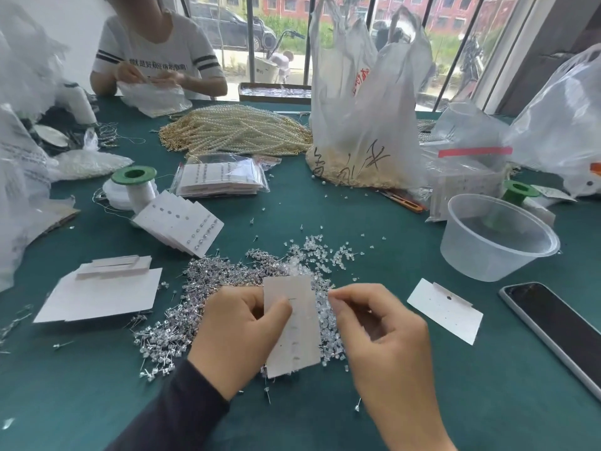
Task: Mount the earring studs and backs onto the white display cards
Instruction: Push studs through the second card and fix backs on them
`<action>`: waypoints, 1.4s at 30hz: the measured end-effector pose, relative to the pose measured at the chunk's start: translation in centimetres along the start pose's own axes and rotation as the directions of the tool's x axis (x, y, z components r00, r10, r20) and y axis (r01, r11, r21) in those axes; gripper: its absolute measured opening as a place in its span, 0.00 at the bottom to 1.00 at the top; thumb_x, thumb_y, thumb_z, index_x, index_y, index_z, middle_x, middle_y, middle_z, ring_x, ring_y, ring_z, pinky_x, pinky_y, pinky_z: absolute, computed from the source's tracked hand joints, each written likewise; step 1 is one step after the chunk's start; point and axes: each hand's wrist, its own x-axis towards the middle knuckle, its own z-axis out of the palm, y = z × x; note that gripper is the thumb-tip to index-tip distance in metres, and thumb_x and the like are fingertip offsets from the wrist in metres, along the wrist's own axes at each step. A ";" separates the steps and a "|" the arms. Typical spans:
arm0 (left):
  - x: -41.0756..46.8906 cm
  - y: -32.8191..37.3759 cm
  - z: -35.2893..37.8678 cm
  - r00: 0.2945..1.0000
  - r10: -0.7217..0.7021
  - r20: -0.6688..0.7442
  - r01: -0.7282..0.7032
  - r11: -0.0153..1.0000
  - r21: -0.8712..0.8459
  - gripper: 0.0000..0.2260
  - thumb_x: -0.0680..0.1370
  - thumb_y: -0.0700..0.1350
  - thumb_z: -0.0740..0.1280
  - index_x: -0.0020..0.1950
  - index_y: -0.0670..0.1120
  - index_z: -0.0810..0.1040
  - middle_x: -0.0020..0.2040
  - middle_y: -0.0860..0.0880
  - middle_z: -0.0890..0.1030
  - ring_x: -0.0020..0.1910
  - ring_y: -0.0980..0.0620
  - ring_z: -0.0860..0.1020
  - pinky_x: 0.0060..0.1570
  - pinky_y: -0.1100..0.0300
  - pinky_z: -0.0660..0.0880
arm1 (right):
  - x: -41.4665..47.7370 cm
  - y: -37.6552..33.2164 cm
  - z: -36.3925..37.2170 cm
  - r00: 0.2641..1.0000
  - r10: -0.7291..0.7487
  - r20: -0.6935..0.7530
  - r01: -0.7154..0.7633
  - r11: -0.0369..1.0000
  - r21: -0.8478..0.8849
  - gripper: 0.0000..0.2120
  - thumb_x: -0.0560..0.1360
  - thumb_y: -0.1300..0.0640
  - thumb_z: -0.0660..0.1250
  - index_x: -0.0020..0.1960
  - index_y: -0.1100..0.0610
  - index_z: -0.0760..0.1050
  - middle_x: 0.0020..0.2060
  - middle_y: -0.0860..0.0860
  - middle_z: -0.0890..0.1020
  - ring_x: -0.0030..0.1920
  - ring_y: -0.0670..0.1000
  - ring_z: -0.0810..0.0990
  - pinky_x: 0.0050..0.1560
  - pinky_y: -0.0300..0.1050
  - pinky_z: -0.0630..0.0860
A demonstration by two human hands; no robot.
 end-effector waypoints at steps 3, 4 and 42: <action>-0.6 0.8 -0.2 0.996 0.094 -0.007 -0.094 0.994 0.056 0.25 0.62 0.59 0.58 0.23 0.35 0.69 0.20 0.45 0.67 0.21 0.55 0.62 0.23 0.62 0.58 | -1.4 0.0 1.7 0.999 -0.006 -0.044 0.009 0.998 0.066 0.05 0.68 0.59 0.68 0.38 0.50 0.80 0.37 0.44 0.80 0.39 0.46 0.80 0.40 0.33 0.73; -0.7 0.9 -0.2 0.994 0.113 -0.008 -0.112 0.991 0.078 0.24 0.63 0.58 0.59 0.22 0.37 0.68 0.19 0.46 0.66 0.20 0.56 0.61 0.22 0.64 0.57 | -1.6 0.2 2.1 0.999 0.004 -0.054 0.000 0.997 0.076 0.05 0.68 0.60 0.68 0.38 0.50 0.79 0.37 0.44 0.80 0.40 0.46 0.79 0.40 0.33 0.73; -1.4 1.1 0.2 0.956 0.284 0.074 -0.294 0.922 0.254 0.20 0.70 0.50 0.58 0.22 0.39 0.71 0.18 0.46 0.69 0.21 0.48 0.67 0.22 0.61 0.59 | -1.7 0.8 2.6 0.994 -0.033 -0.104 0.036 0.999 0.028 0.06 0.67 0.63 0.69 0.39 0.53 0.82 0.38 0.44 0.80 0.41 0.43 0.80 0.40 0.32 0.74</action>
